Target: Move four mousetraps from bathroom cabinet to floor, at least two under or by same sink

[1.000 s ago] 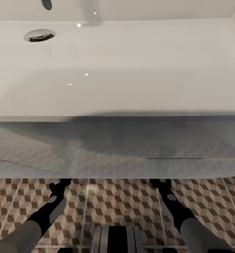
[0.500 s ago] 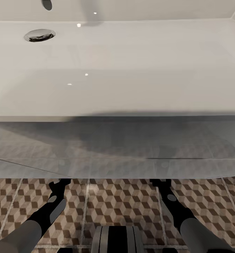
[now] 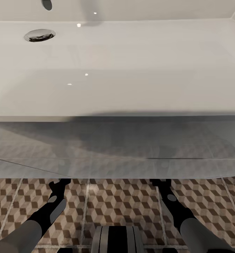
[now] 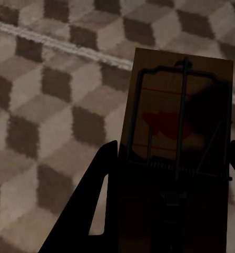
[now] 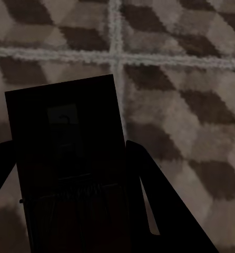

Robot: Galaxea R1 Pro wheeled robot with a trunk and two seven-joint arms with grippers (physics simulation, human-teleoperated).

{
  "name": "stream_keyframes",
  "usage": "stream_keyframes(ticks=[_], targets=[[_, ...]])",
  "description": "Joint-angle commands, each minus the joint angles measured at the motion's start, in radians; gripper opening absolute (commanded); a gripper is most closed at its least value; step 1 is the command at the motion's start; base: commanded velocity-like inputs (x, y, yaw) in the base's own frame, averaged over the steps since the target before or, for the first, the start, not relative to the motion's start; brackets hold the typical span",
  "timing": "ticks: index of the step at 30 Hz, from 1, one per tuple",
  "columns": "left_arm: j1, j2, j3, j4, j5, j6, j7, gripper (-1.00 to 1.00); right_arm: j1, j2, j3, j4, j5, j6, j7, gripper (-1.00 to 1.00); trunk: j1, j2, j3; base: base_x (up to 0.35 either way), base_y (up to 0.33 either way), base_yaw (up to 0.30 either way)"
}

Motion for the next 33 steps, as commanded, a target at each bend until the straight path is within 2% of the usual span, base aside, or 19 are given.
stream_keyframes(ticks=[1, 7, 33], targets=[[-0.001, 0.001, -0.009, -0.001, 0.002, -0.007, 0.012, -1.00, 0.000, 0.000, 0.000, 0.001, 0.001, -0.006, -0.001, -1.00, 0.000, 0.000, -0.001, 0.000, 0.000, 0.000], [-0.001, 0.000, -0.009, 0.000, 0.001, -0.035, 0.012, -1.00, -0.001, 0.000, 0.001, 0.001, 0.003, -0.030, -0.001, -1.00, 0.000, 0.000, -0.001, 0.000, 0.000, 0.000], [-0.001, -0.003, -0.009, -0.006, 0.003, -0.042, 0.013, -1.00, -0.001, 0.000, 0.001, 0.000, 0.002, -0.037, -0.001, -1.00, 0.000, 0.000, -0.001, 0.000, 0.000, 0.000]])
